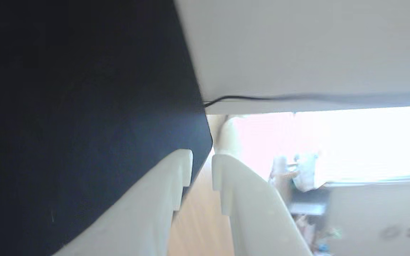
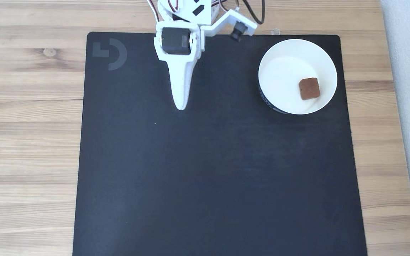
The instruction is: Pick up the toy and place it on the plate
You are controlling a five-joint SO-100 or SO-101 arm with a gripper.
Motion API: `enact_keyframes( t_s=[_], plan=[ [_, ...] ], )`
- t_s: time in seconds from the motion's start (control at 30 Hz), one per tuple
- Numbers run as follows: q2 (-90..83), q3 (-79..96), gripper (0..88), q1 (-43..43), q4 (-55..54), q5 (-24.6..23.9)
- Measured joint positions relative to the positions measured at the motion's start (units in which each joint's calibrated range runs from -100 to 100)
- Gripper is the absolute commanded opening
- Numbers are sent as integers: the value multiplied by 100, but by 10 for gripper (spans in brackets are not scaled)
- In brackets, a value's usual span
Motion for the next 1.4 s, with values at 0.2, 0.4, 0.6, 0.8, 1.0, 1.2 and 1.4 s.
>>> enact_keyframes(
  t_s=[0.2, 0.4, 0.6, 0.8, 1.0, 1.2, 1.4],
  plan=[
    [0, 0, 26, 333, 1030, 386],
    [0, 0, 30, 391, 1469, 386],
    [-17, 0, 26, 408, 1840, 386],
    [-17, 0, 26, 400, 2026, 386],
    [-17, 0, 26, 400, 2035, 396],
    [-17, 0, 26, 400, 2035, 396],
    [-17, 0, 26, 400, 2035, 396]
  ],
)
